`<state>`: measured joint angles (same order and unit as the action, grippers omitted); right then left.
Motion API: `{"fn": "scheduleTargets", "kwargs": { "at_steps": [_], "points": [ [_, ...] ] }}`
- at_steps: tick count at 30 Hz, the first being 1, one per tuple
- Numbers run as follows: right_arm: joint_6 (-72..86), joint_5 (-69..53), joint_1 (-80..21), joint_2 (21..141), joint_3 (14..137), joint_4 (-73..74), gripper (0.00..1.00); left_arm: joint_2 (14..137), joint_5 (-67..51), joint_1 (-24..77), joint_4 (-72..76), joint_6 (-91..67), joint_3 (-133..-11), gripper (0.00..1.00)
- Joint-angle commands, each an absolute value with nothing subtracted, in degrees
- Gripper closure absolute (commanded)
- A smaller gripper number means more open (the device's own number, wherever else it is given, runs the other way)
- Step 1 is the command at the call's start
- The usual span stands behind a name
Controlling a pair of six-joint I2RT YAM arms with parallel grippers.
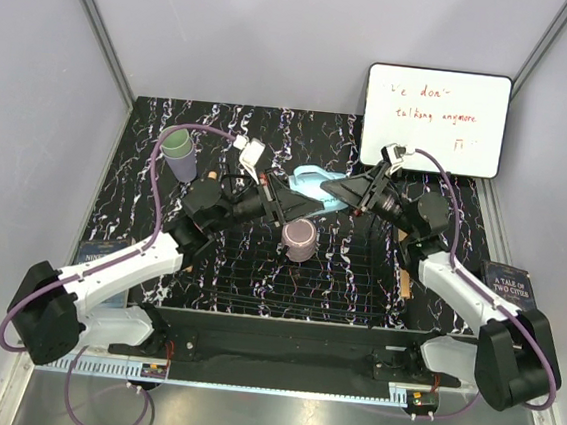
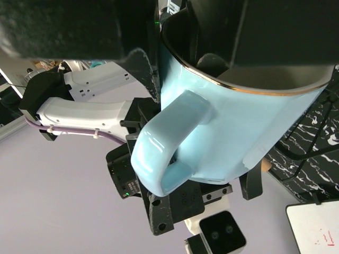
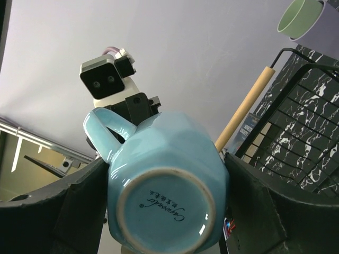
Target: Unload the cups from the dish rack
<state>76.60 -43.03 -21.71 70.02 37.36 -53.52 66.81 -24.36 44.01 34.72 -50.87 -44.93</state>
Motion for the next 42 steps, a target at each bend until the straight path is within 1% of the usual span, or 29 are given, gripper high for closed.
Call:
{"fn": "scheduleTargets", "kwargs": {
  "at_steps": [1,2,3,5,6,8,9,12,13,15,17,19,29,32,36,40,42],
  "points": [
    [68.7,-44.5,-23.1,65.1,41.0,-46.9,0.81,64.5,-20.7,45.9,28.7,-46.9,-47.5,1.0],
    [67.3,-44.4,-23.1,64.6,41.0,-45.9,0.65,64.1,-20.0,45.8,27.8,-46.4,-47.4,1.0],
    [66.8,-44.4,-23.1,64.2,41.0,-44.8,0.59,63.3,-18.0,45.8,26.6,-45.4,-47.8,1.0],
    [65.6,-44.0,-23.1,63.1,40.8,-42.6,0.51,63.0,-16.8,45.8,23.0,-44.5,-48.6,1.0],
    [65.3,-43.7,-23.1,62.8,40.6,-42.1,0.41,62.8,-15.8,45.8,21.7,-43.6,-49.6,1.0],
    [64.5,-43.2,-23.2,62.0,40.2,-41.0,0.34,62.8,-15.0,45.8,19.0,-42.8,-50.5,1.0],
    [64.4,-43.1,-23.1,61.9,39.9,-40.9,0.29,62.8,-14.6,45.8,18.4,-42.3,-50.8,1.0],
    [63.9,-42.9,-23.2,61.3,39.6,-39.8,0.23,62.8,-13.5,45.9,16.0,-41.2,-51.9,1.0],
    [63.1,-42.8,-23.0,60.8,39.6,-38.5,0.2,63.0,-13.2,45.8,14.7,-41.0,-52.6,1.0],
    [61.9,-41.9,-23.1,60.2,39.8,-35.1,0.15,63.1,-12.6,45.9,12.8,-40.1,-53.5,1.0],
    [59.8,-40.6,-23.1,59.2,40.3,-32.7,0.06,62.8,-12.0,45.9,12.2,-39.5,-54.2,1.0],
    [58.4,-39.9,-23.0,58.4,41.0,-29.9,0.0,62.0,-12.0,45.9,11.9,-39.2,-54.8,1.0],
    [56.5,-38.9,-23.0,57.0,41.9,-26.5,0.0,59.6,-9.9,45.8,8.9,-37.7,-57.0,1.0],
    [52.7,-36.1,-23.1,54.3,43.4,-20.8,0.0,59.1,-7.9,45.7,6.1,-35.5,-58.4,1.0],
    [45.2,-32.5,-23.1,50.4,47.9,-8.9,0.0,59.5,-3.4,45.5,-1.0,-31.7,-62.2,1.0],
    [40.8,-27.6,-23.1,47.5,50.4,-1.4,0.0,63.2,4.1,43.8,-10.7,-25.9,-71.0,1.0],
    [39.6,-26.5,-23.1,46.3,50.9,1.5,0.0,64.9,5.8,42.0,-16.0,-24.8,-74.2,1.0]
  ]
}}
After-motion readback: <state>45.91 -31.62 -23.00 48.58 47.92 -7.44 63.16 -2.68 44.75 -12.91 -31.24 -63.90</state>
